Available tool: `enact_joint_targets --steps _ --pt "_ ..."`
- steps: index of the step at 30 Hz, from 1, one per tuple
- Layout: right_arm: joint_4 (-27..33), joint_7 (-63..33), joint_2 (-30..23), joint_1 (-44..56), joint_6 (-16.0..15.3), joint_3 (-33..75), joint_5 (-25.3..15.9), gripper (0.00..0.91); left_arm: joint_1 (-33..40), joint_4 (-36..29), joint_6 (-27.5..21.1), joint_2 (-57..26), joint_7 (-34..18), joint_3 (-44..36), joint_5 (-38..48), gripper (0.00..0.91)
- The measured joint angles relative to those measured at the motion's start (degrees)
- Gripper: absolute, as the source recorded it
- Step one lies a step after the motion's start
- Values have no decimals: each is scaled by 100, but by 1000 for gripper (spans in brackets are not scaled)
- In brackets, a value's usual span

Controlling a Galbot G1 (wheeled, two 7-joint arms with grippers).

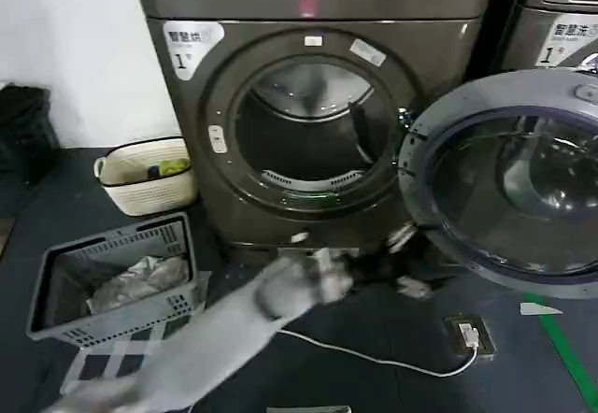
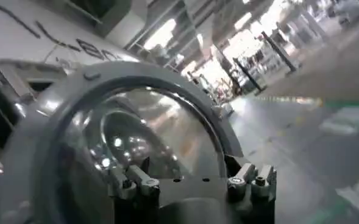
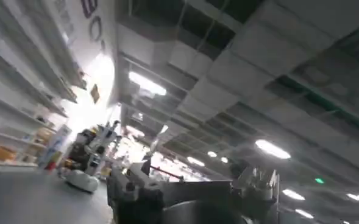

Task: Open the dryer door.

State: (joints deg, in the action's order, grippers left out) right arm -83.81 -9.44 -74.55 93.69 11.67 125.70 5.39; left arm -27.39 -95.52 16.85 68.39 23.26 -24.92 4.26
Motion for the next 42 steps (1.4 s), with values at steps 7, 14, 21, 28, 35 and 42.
enact_joint_targets --steps 7,14,21,28,35,42 --pt "209 22 263 -86 91 -278 -30 907 -754 -1080 836 -1890 -16 516 -691 907" --pt "363 42 488 -195 -9 -487 -74 907 -1401 -1435 2052 -3548 -293 1318 -2315 907" --pt "417 43 550 -236 -99 -654 16 907 -2553 -1090 3058 -4916 -1368 2762 -4436 907" --pt "348 113 441 -360 -84 -875 633 907 -3218 -338 3053 -5693 -1867 3717 -7196 907" --pt "293 201 396 -381 -43 -981 737 907 -3266 472 3046 -5631 -1993 4104 -8997 907" --pt "307 291 321 -344 87 -985 644 907 -3167 945 3043 -5556 -1961 4150 -9452 907"
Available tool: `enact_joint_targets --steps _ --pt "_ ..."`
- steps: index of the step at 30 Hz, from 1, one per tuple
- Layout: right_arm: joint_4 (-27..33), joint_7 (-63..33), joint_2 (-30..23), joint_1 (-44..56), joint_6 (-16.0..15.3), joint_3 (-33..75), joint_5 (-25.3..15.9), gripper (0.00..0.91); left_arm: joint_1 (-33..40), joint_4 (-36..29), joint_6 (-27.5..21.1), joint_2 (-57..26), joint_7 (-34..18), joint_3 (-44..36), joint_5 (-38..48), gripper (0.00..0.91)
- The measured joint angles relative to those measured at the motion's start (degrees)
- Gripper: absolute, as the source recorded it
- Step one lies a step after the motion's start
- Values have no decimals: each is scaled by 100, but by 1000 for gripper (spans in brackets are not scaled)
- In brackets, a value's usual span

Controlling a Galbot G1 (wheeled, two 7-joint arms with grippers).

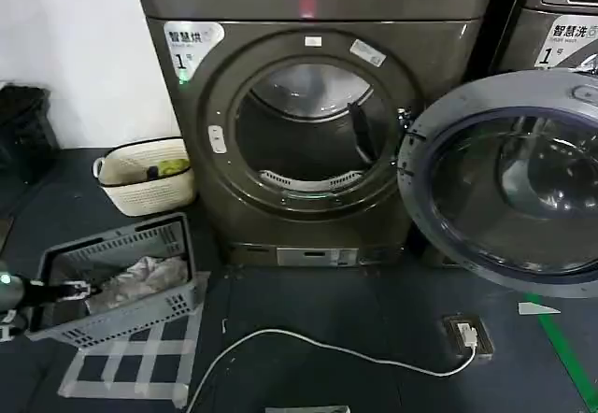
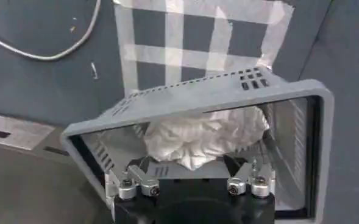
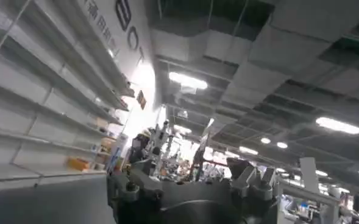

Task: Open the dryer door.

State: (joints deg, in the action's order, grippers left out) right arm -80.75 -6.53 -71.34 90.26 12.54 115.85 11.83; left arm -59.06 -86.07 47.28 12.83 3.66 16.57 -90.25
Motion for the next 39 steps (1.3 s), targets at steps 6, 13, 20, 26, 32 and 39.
enact_joint_targets --steps 6,13,20,26,32,39 --pt "0 43 -33 -15 48 -28 23 907 -51 81 -2 31 -11 0 -30 907" --pt "0 46 -49 -10 110 -41 30 907 -124 118 -6 161 -24 27 -302 907" --pt "2 58 -73 -34 152 -93 3 907 -217 145 -8 344 -264 41 -688 907" --pt "-1 70 -89 -58 168 -123 -25 907 -114 144 -9 490 77 34 -419 907" --pt "-12 96 -118 -57 257 -122 -78 907 -29 128 -66 526 304 -84 -2 907" --pt "-29 116 -134 -81 260 -111 -173 907 108 102 -735 523 464 -286 335 907"
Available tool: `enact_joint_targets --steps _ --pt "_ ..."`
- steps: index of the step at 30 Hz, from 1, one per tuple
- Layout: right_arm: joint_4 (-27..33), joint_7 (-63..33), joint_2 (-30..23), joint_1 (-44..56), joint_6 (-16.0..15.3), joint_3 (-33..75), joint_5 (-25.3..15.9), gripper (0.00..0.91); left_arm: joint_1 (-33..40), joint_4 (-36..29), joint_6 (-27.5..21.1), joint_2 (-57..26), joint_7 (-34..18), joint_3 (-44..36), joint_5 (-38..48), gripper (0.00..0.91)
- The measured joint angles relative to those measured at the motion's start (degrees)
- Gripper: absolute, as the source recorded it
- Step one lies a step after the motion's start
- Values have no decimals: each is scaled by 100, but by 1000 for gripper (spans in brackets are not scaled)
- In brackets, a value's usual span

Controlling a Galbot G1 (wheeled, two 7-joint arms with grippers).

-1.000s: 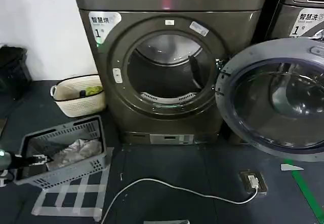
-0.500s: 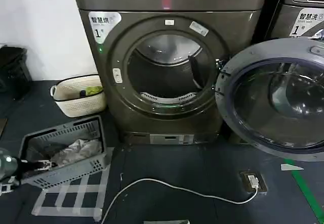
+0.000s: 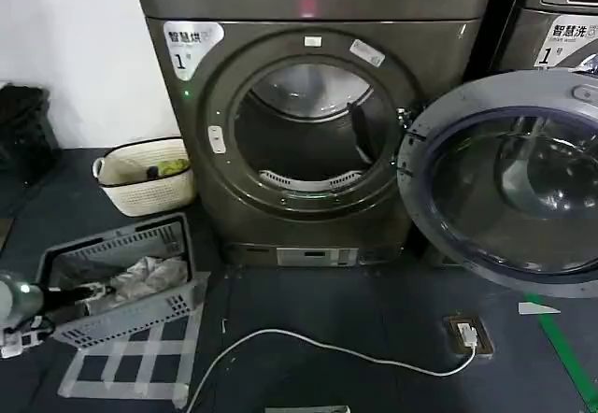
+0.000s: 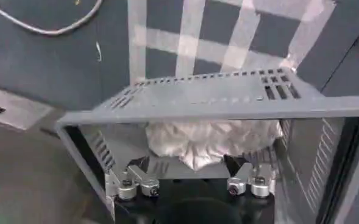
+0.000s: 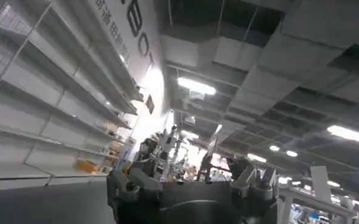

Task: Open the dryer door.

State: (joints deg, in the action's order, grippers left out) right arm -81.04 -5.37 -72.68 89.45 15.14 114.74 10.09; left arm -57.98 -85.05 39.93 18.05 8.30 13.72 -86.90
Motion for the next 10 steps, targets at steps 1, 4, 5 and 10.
enact_joint_targets --steps 1,4,5,10 --pt "8 2 0 0 0 -1 -5 907 15 2 -57 -2 4 -18 10 907" --pt "15 11 -4 -12 5 -12 -17 907 90 16 -158 -8 9 -107 50 907" --pt "15 14 -6 -19 5 -23 -23 907 128 19 -159 -8 9 -137 58 907" --pt "28 20 -6 -40 10 -29 -38 907 190 41 -180 -9 12 -223 106 907"
